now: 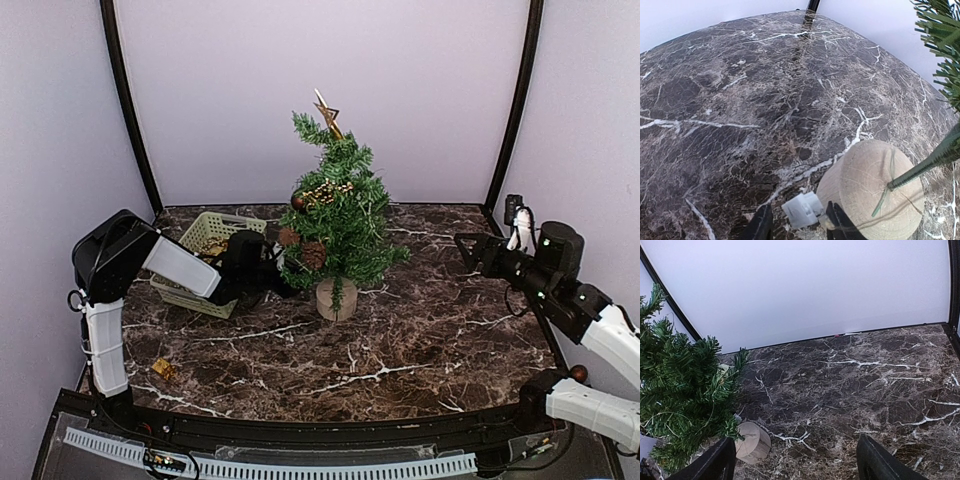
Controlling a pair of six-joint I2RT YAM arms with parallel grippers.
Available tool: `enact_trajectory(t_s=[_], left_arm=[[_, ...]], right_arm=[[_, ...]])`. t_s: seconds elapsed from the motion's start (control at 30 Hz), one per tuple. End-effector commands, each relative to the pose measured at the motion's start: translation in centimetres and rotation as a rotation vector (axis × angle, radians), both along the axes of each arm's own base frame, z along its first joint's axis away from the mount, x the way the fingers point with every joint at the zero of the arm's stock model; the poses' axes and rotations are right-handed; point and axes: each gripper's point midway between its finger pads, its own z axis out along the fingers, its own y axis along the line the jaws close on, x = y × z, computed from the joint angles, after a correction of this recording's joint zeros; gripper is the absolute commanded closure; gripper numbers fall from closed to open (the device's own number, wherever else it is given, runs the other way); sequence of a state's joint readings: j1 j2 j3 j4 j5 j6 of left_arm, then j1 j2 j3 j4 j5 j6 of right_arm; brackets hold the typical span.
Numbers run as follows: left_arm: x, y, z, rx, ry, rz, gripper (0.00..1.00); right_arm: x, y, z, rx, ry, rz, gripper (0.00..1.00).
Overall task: Decorate the small christmas tree
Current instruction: Pick up the side of the string light from the center of the board.
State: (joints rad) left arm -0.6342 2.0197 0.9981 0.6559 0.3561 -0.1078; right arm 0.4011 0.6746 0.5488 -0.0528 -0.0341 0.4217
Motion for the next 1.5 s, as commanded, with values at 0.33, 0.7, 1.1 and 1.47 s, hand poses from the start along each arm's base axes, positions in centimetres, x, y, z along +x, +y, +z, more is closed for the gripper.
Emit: enact_trajectory(t_s=[0.33,0.7,1.1,1.47], left_arm=[[0.2,-0.8,1.2,-0.014,-0.03,-0.015,0.75],[-0.6,-0.8,2.0,-0.015,0.048,0.021,0.83],[-2.3,-0.4,3.7,-0.049,0.269,0.071,0.86],[-4.6,-0.5,4.9,-0.087,0.438,0.048,0.86]], right_arm=[[-1.4,1.4,-1.5,0.004,-0.014,0.075,0.2],[-3.3,2.3,-2.6,0.027,-0.057,0.113,0.23],[-3.9,5.7,-3.4,-0.057,-0.122,0.13,0.3],[-5.4,9.7,-3.7,-0.054,-0.195,0.12,0.35]])
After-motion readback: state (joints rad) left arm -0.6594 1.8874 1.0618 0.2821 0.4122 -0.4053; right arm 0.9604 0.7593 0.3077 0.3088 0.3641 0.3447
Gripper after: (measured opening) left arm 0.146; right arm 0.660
